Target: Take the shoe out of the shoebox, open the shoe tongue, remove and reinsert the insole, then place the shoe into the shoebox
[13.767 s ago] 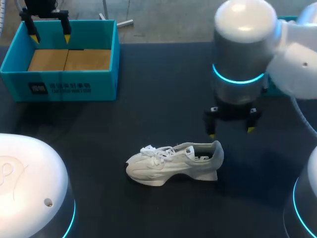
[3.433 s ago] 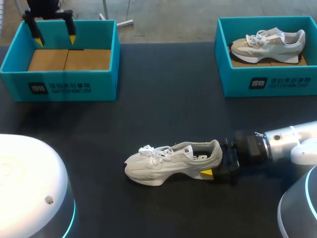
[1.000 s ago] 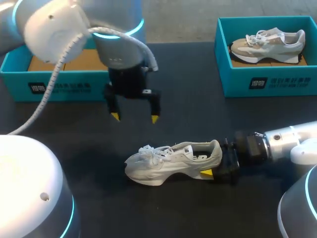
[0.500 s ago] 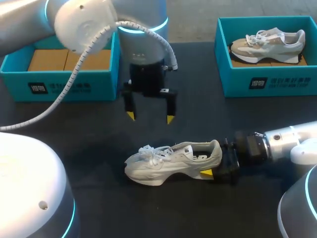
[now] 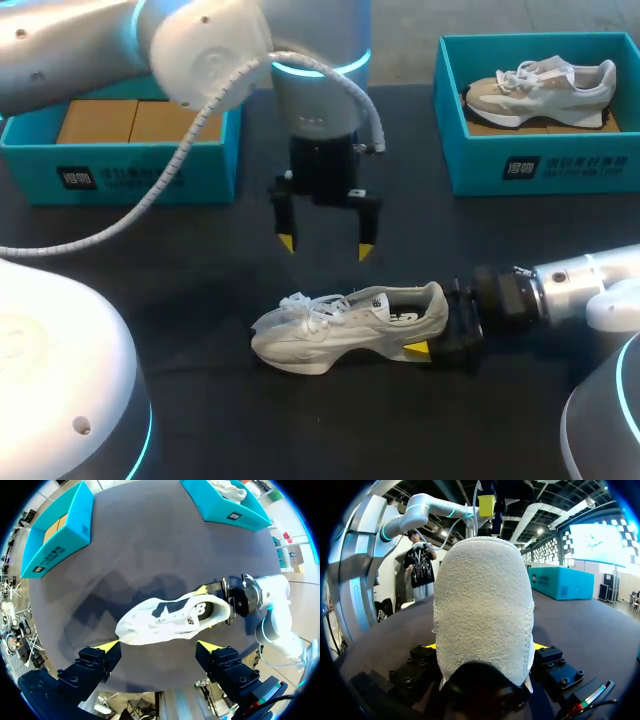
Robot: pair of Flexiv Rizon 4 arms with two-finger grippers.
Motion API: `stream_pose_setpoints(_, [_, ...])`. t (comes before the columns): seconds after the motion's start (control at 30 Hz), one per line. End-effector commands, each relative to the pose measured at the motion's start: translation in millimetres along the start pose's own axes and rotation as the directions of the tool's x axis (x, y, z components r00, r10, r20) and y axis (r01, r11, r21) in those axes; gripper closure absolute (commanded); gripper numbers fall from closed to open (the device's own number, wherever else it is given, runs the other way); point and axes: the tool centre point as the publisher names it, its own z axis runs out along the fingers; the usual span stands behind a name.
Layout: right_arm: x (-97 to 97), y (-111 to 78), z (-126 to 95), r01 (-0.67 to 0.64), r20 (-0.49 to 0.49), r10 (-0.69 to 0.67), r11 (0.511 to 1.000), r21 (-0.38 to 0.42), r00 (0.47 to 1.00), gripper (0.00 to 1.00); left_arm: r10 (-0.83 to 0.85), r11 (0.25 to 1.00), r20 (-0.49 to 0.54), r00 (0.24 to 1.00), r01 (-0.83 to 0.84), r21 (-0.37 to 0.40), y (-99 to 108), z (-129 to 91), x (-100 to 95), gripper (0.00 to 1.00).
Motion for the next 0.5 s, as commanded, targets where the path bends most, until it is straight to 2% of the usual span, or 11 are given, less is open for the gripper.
stream_pose_setpoints(0.03, [-0.3,-0.8,3,0.000,0.002,0.000,1.000,0.003,1.000,1.00,-0.004,0.998,0.060,0.998,0.008,-0.061,-15,14,28.5,0.00])
stream_pose_setpoints(0.5, [-0.3,-0.8,3,0.000,0.002,0.000,1.000,0.003,1.000,1.00,-0.040,0.989,0.137,0.990,0.058,-0.136,-13,55,48.5,0.00])
